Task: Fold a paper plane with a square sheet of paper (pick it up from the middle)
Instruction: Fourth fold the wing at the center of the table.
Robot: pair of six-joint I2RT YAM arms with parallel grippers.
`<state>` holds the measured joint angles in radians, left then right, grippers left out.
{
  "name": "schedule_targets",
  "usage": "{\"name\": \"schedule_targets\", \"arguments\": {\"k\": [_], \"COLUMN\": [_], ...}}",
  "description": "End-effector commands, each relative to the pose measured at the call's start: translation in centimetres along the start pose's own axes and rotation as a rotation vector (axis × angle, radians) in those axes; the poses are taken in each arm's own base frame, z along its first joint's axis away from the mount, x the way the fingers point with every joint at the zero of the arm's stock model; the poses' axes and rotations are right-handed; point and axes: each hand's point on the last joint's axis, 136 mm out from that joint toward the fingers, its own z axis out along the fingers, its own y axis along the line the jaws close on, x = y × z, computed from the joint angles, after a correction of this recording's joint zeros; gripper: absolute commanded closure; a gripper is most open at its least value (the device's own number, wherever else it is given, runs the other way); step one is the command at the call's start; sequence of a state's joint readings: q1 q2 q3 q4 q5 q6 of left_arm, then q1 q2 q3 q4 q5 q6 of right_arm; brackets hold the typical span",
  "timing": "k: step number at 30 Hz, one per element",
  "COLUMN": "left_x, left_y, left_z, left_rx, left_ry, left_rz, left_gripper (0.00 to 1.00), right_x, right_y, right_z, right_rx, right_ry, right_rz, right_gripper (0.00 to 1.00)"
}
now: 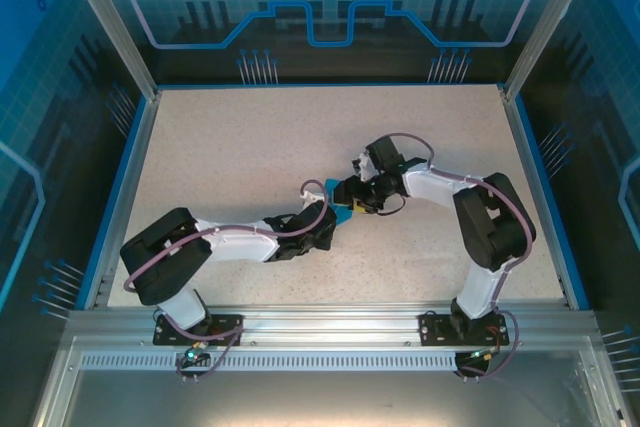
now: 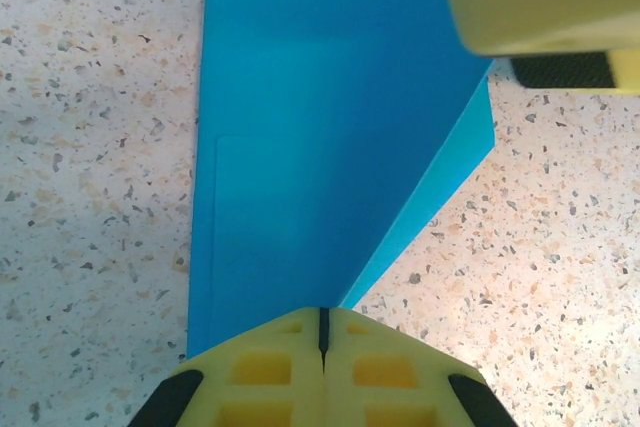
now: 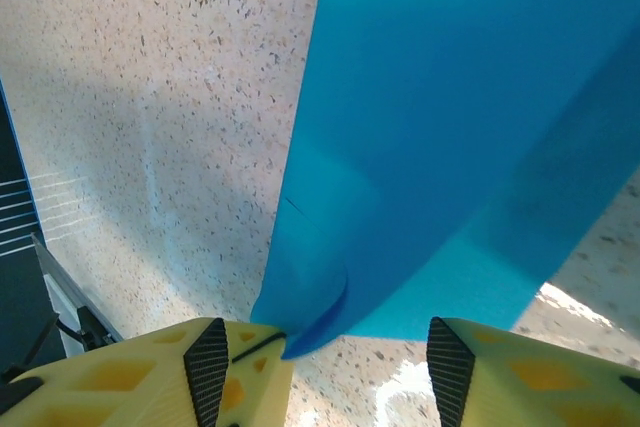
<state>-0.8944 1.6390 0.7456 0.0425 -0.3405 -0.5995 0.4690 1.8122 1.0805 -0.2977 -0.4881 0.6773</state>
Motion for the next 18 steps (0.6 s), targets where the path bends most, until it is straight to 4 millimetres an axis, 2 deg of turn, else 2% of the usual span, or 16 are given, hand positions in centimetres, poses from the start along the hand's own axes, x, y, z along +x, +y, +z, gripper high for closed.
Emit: {"name": "schedule_targets", "arguments": {"k": [1, 7, 11, 18], "left_x": [-0.1, -0.1, -0.2, 0.0], "left_y": [-0.1, 0.1, 0.5, 1.0], "left_z": [-0.4, -0.4, -0.5, -0.3], "left_rx": [0.031, 0.026, 0.004, -0.035], "left_ry": [-0.003, -0.005, -0.005, 0.011], "left_rz": [0.004, 0.000, 0.014, 0.050], "left_gripper": [1.00, 1.00, 0.92, 0.77], "right_x": [0.5, 0.7, 0.7, 0.6], "right_y": [1.0, 0.6, 0.5, 1.0], "right_z": [1.4, 2.3, 2.2, 1.7], "right_rx": [-0.013, 0.018, 0.027, 0.016], "right_ry": [0.053, 0.062, 0.060, 0.055], "right_rz": [-0.005, 0.005, 0.004, -0.009], "right_gripper": [0.44, 0.62, 0.72, 0.74]}}
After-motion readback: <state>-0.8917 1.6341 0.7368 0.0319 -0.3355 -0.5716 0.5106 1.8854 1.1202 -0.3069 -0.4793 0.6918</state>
